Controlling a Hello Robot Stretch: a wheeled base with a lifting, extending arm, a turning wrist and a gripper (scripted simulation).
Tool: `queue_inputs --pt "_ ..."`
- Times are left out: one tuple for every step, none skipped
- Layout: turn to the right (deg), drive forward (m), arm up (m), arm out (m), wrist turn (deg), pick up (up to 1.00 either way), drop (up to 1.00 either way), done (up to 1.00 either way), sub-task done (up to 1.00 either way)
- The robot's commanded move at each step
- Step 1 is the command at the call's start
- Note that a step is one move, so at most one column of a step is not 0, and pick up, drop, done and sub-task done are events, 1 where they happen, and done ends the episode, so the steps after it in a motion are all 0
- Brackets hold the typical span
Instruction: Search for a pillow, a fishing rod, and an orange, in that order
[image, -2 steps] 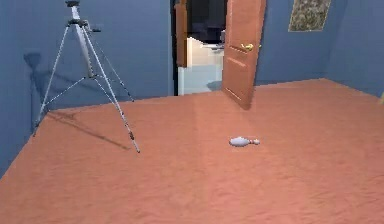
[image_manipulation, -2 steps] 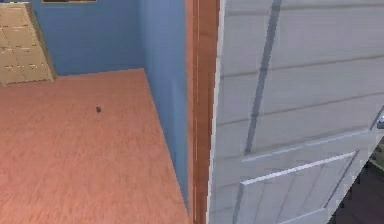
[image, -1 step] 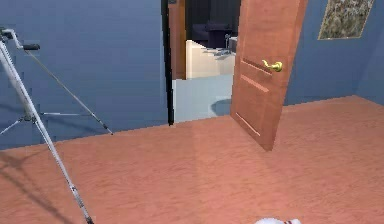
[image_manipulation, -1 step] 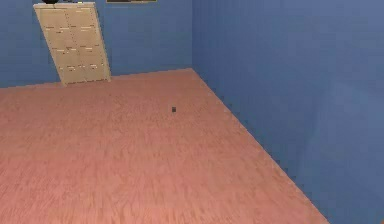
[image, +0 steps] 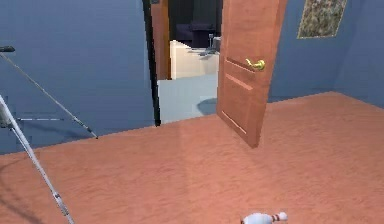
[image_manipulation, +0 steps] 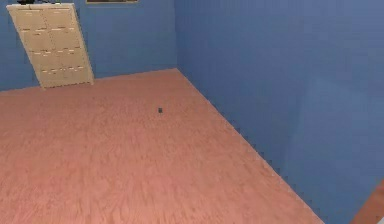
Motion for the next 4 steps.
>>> queue_inputs --pt "0.0 0.4 0.0 0.0 0.0 0.0 0.0 0.0 0.0" --pt "-3.0 0.0 0.0 0.0 0.0 0.0 0.0 0.0 0.0" --pt "0.0 1.0 0.0 0.0 0.0 0.0 0.0 0.0 0.0" --pt "-3.0 0.0 0.0 0.0 0.0 0.0 0.0 0.0 0.0"
